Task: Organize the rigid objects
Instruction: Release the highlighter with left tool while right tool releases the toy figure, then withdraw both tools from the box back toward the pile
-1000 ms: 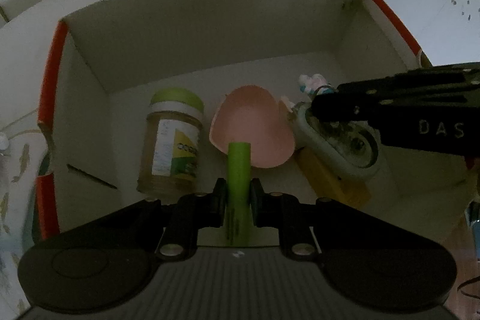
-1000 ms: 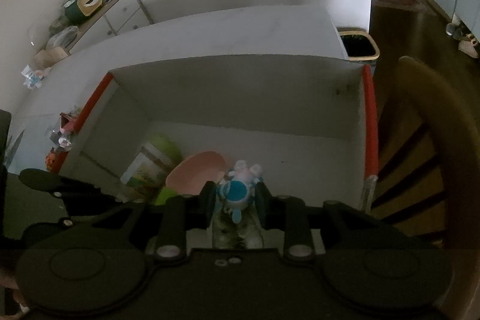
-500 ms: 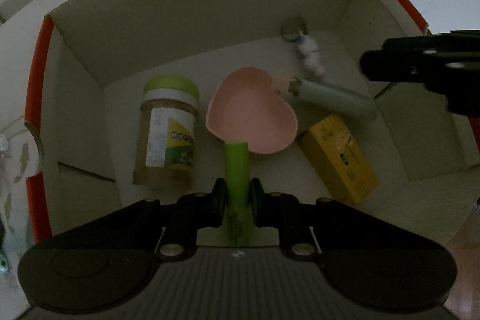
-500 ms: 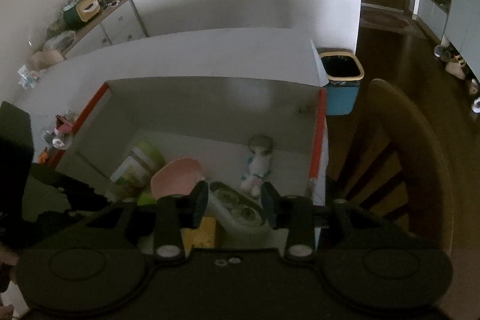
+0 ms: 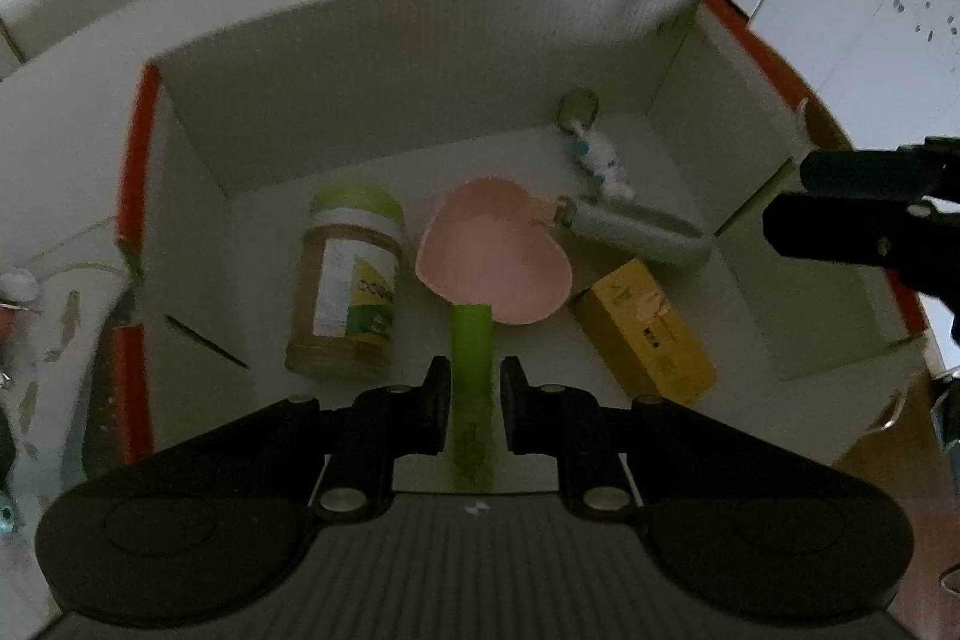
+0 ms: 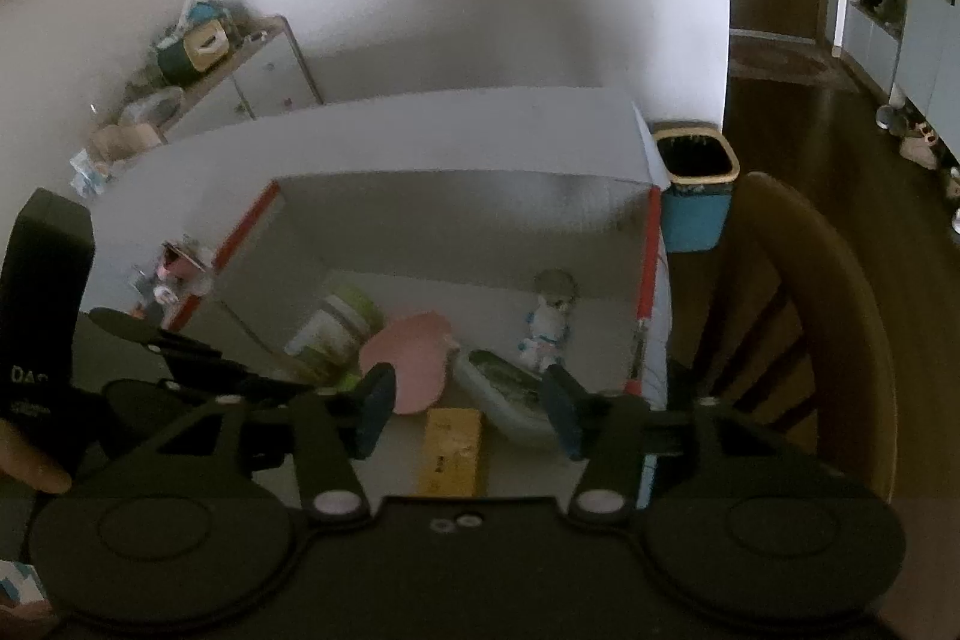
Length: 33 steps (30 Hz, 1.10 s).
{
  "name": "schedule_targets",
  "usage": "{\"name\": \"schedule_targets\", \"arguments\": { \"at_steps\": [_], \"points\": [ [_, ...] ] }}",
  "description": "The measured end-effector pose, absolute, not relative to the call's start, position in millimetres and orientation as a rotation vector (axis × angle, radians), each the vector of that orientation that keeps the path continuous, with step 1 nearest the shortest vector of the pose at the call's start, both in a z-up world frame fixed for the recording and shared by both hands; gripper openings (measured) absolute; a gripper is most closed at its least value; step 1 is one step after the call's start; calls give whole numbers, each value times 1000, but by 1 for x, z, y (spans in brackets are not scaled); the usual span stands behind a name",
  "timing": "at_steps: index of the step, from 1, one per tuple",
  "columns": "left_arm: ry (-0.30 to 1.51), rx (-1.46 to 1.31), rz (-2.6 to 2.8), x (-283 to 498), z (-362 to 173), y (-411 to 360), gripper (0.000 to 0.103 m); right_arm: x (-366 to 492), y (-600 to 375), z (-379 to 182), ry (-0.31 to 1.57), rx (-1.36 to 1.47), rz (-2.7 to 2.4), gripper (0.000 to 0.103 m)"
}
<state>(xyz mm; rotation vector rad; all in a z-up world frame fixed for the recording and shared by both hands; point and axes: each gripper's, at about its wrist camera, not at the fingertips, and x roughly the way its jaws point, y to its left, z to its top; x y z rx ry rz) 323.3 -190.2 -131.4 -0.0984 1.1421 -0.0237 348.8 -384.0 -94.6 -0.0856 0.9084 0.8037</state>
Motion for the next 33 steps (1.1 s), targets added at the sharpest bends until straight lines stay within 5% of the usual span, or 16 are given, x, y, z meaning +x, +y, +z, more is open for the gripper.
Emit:
{"name": "schedule_targets", "arguments": {
  "at_steps": [33],
  "points": [
    [831,-243,28,196,-62,-70,17,216,-288,-42,716,-74,901,93]
  ]
}}
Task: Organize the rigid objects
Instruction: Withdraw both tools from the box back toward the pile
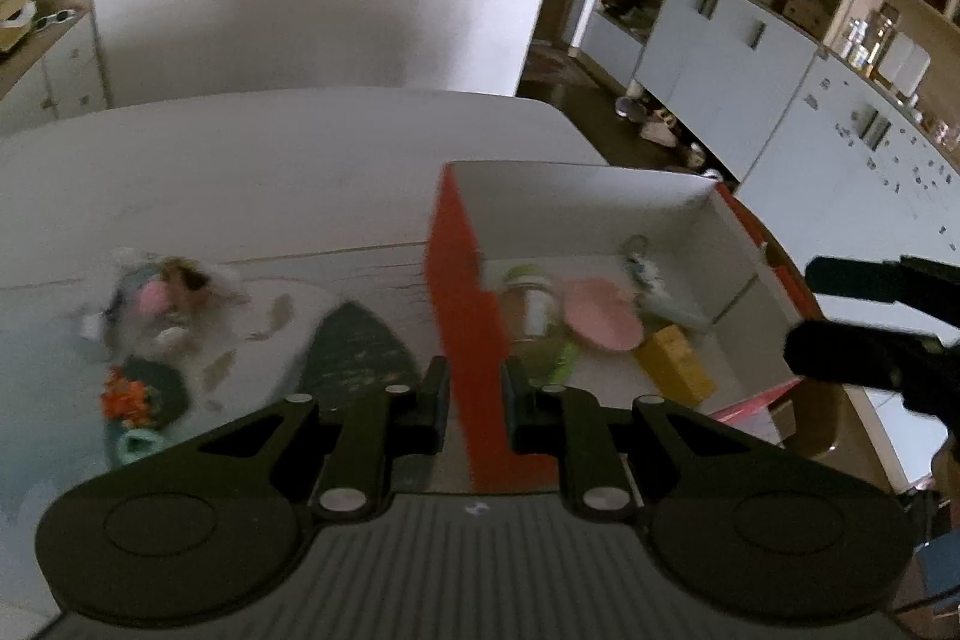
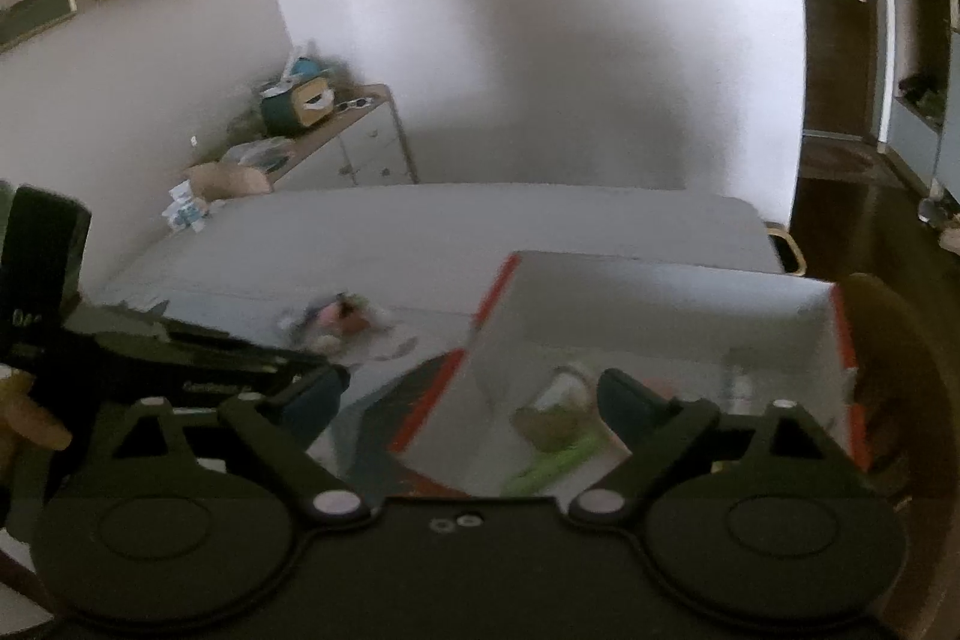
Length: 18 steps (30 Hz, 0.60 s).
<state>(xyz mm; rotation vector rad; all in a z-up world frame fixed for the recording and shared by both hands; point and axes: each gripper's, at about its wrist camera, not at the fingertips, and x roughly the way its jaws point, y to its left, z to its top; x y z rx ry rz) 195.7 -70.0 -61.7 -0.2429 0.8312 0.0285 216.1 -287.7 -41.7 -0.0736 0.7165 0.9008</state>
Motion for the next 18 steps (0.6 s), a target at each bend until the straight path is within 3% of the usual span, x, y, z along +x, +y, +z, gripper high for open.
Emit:
{"name": "schedule_targets", "arguments": {
  "at_steps": [7,10,11,18],
  "points": [
    [825,-244,61,168,-67,-23,21,184,-241,-47,736,-100,941,95],
    [810,-249,81,156,-68,-4,55,172,-223,-50,746,-104,949,95],
    [797,-248,94,152,-68,2,72,168,-217,-51,747,-105,951,95],
    [764,-256,141,135,-69,50,77,145,-173,-59,753,-122,983,96]
  ]
}}
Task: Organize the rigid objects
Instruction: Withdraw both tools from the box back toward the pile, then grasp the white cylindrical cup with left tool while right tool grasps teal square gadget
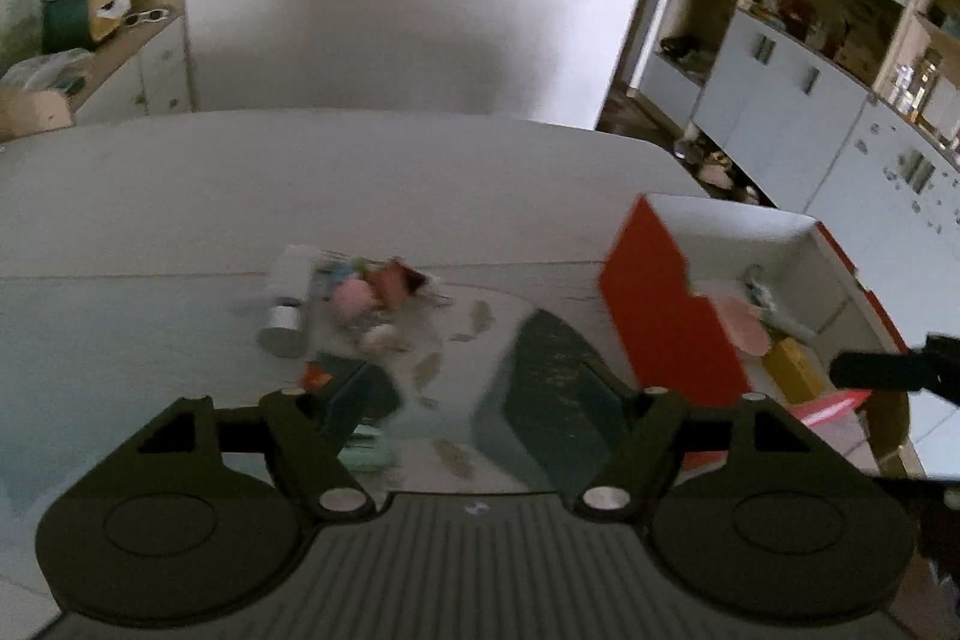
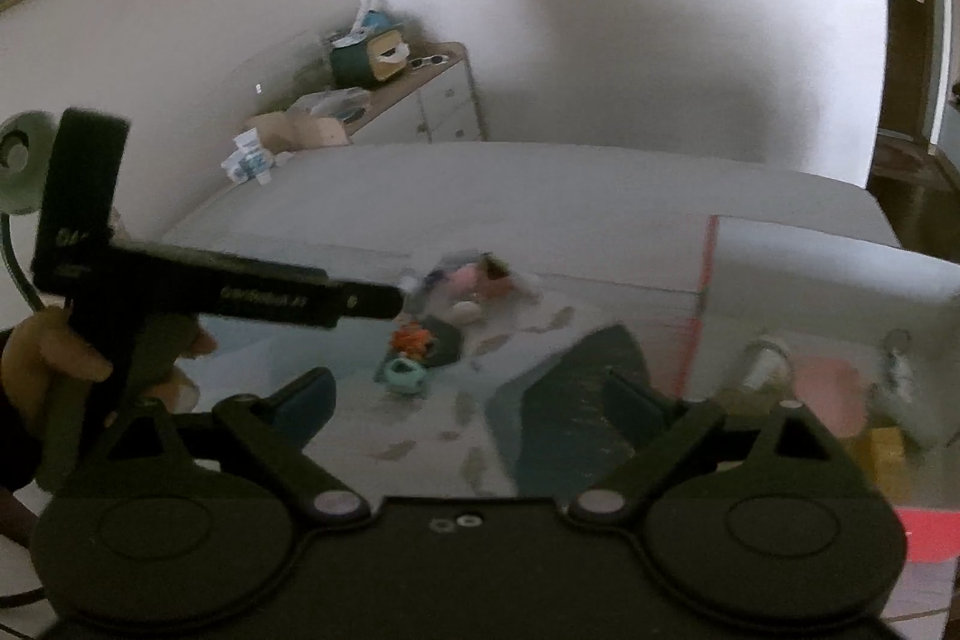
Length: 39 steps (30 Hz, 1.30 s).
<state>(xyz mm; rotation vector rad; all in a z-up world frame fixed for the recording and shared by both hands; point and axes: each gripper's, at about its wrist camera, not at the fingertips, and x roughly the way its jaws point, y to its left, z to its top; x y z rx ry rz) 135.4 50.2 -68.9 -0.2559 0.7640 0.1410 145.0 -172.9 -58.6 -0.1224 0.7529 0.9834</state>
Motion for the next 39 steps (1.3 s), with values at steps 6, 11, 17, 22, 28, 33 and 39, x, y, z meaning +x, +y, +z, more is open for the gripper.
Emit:
{"name": "schedule_targets", "arguments": {
  "at_steps": [6,11,17,22,28,33,39],
  "points": [
    [760,-273,197,134,-75,95,81,133,-136,-69,758,-132,997,99],
    [771,-254,233,140,-88,123,81,132,-109,-83,760,-155,1007,100],
    [792,-254,278,152,-109,152,81,140,-80,-110,788,-199,1005,100],
    [811,-289,312,164,-125,172,81,141,-55,-133,796,-278,996,100],
    [812,-301,293,180,-139,183,81,149,-35,-155,832,-316,986,99],
    [826,-269,278,197,-151,181,81,156,-22,-169,861,-350,993,96],
    [855,-268,278,213,-167,183,81,161,-9,-184,882,-375,1008,89]
  ]
}}
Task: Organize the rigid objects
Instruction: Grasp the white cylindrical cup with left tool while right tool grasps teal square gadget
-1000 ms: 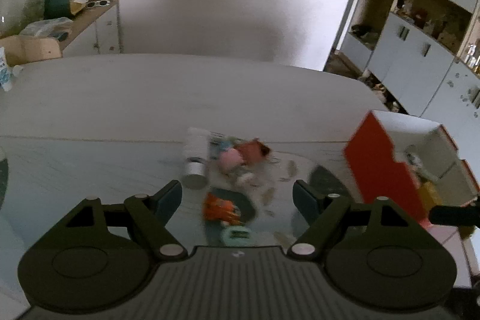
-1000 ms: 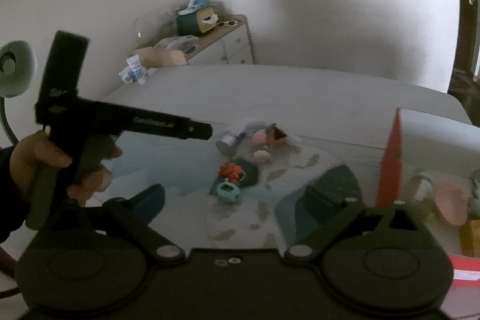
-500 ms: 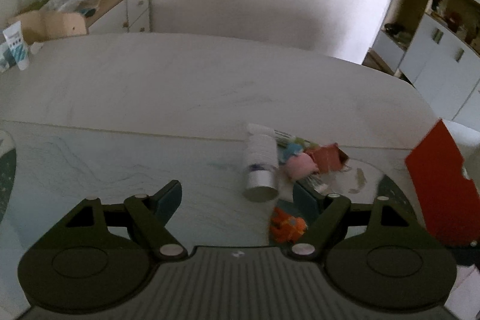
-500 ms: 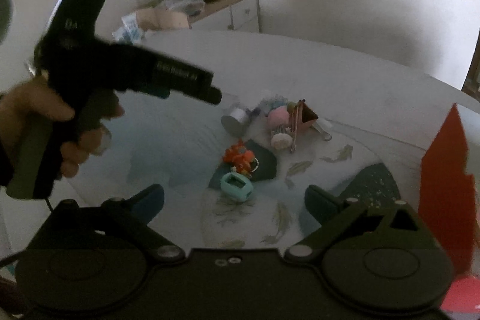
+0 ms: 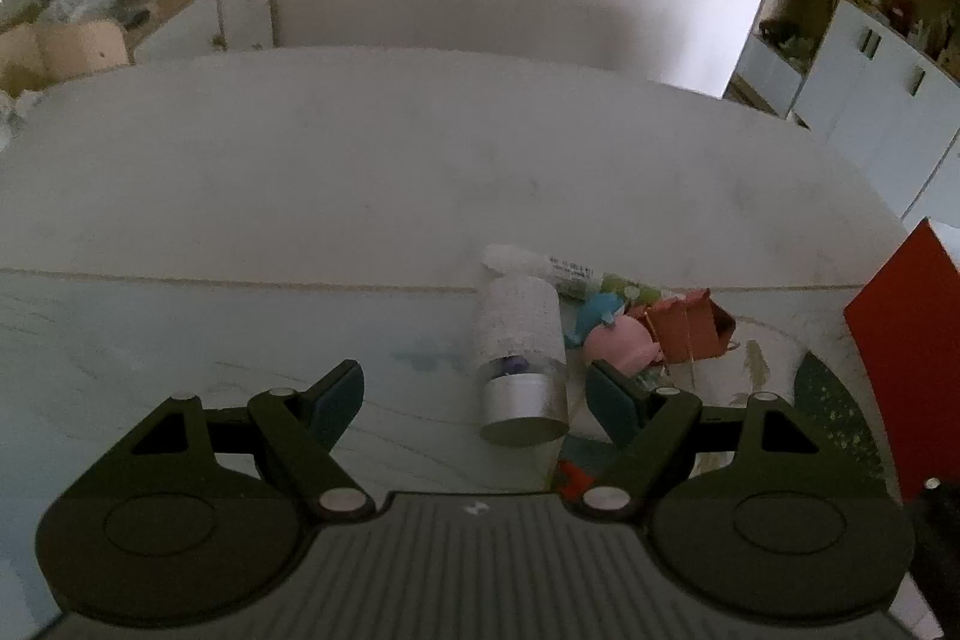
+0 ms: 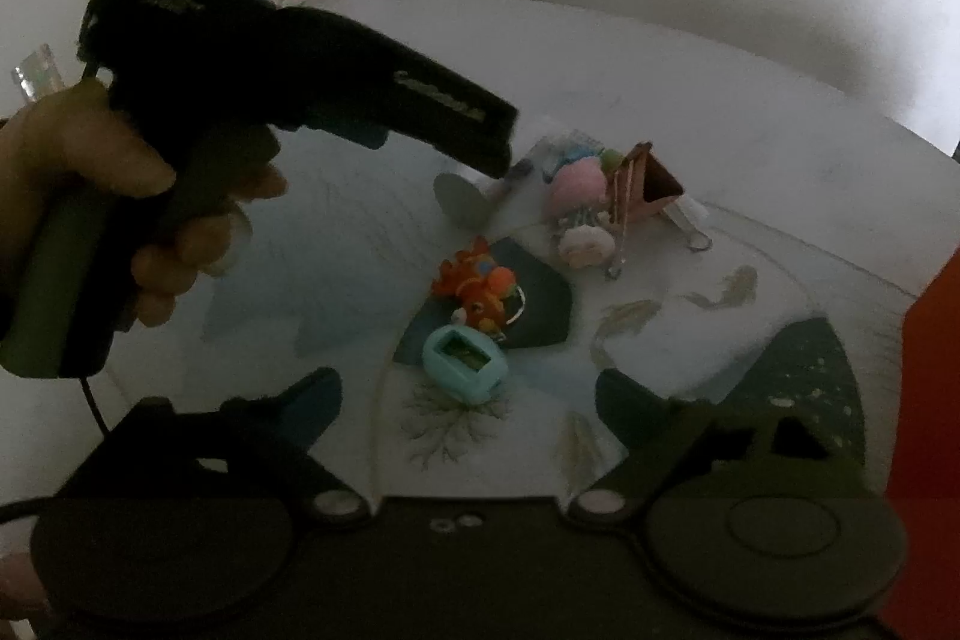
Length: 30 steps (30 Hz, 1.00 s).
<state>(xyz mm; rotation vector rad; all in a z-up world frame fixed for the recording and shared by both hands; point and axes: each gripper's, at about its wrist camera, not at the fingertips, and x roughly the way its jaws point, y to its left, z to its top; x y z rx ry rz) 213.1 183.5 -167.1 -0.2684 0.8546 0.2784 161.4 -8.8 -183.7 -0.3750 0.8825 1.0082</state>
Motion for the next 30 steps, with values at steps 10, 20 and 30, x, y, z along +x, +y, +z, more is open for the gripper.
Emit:
{"name": "schedule_targets", "arguments": {
  "at_steps": [10,20,30],
  "points": [
    [852,-248,254,229,-184,184,81,165,3,-195,878,-409,1021,77],
    [829,-238,225,237,-193,181,77,161,9,-201,873,-444,1022,59],
    [831,-239,203,238,-197,178,51,154,9,-199,859,-447,1014,36]
  ]
}}
